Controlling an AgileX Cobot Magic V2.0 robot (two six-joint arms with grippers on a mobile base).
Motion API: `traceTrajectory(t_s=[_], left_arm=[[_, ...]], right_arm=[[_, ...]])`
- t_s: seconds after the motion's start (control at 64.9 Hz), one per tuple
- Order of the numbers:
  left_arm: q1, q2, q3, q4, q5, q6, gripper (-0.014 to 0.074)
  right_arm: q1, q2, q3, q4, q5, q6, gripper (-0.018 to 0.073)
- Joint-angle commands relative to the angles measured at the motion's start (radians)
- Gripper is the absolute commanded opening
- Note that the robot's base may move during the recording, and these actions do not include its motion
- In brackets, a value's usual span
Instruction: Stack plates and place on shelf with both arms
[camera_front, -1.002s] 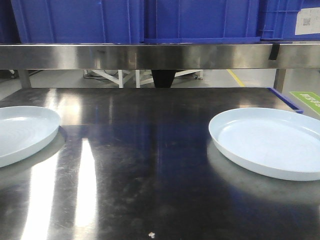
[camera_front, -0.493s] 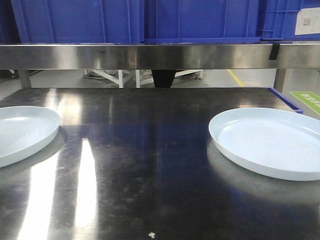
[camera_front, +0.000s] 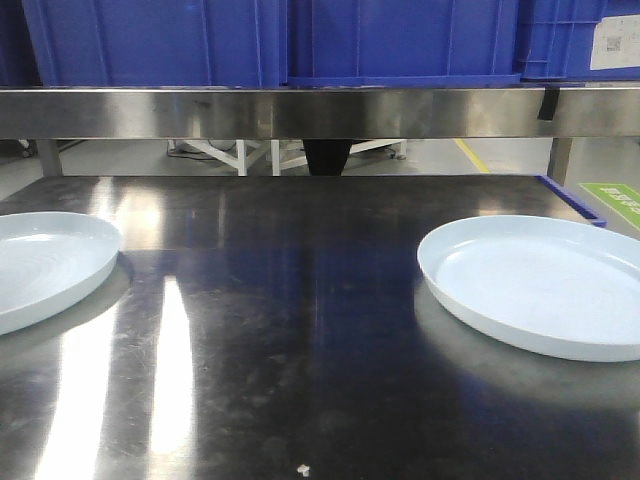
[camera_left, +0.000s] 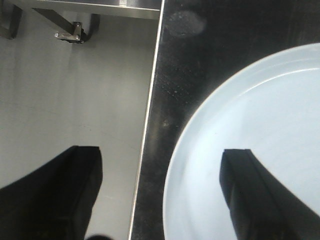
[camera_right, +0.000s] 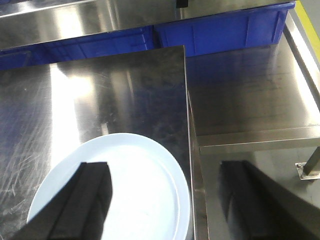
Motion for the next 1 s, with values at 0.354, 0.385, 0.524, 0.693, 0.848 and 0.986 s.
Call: traceTrajectory(t_s=[0.354, 0.385, 0.524, 0.693, 0.848, 0.986], left_arm=[[0.002, 0.01, -0.031, 0.007, -0.023, -0.01, 0.0526], [0.002, 0.015, -0.031, 0.007, -0.019, -0.01, 0.0526], [0.002, 0.026, -0.031, 0.007, -0.013, -0.01, 0.0521], [0.002, 0.026, -0.031, 0.007, -0.013, -0.01, 0.0361], [0.002, 0.026, -0.031, 0.007, -0.013, -0.01, 0.0072], [0.002, 0.026, -0.031, 0.004, -0.013, -0.01, 0.0095]], right_arm=[[-0.005, -0.002, -0.041, -0.003, -0.073, -0.004, 0.0557], [-0.005, -0.002, -0.041, -0.003, -0.073, -0.004, 0.0557], [-0.005, -0.002, -0.041, -0.003, -0.073, -0.004, 0.0557], [-0.005, -0.002, -0.041, -0.003, -0.073, -0.004, 0.0557], [-0.005, -0.002, -0.041, -0.003, -0.073, -0.004, 0.0557], [-0.005, -0.002, -0.041, -0.003, -0.073, -0.004, 0.0557]])
